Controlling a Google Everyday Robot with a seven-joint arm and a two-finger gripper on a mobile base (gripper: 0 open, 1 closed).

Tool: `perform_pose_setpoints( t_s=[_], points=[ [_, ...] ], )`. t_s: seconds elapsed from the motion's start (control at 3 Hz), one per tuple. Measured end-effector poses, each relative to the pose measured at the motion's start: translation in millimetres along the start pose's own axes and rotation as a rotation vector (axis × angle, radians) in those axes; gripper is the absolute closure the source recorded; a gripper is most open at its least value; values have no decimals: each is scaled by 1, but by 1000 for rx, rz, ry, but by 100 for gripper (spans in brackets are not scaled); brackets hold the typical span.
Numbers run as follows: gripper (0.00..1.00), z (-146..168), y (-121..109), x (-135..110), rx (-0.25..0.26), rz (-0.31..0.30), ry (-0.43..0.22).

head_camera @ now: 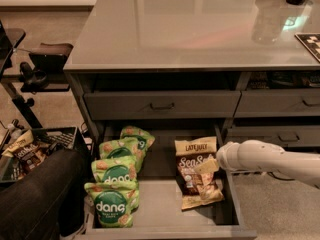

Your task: Pick brown chip bag from middle drawer and place on counter

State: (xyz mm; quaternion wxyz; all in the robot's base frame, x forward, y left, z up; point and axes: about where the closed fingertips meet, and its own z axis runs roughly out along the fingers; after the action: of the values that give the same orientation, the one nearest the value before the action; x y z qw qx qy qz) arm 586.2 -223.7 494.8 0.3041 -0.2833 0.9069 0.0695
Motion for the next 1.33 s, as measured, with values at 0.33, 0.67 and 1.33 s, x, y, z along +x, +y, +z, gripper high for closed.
perform_pose_setpoints(
  t_s=[0.33, 0.67, 1.33],
  points=[
    [0, 15, 14, 4, -14, -36, 16],
    [0, 21, 28, 1, -54, -82, 14],
    [0, 11, 33, -4, -84, -119, 1]
  ],
)
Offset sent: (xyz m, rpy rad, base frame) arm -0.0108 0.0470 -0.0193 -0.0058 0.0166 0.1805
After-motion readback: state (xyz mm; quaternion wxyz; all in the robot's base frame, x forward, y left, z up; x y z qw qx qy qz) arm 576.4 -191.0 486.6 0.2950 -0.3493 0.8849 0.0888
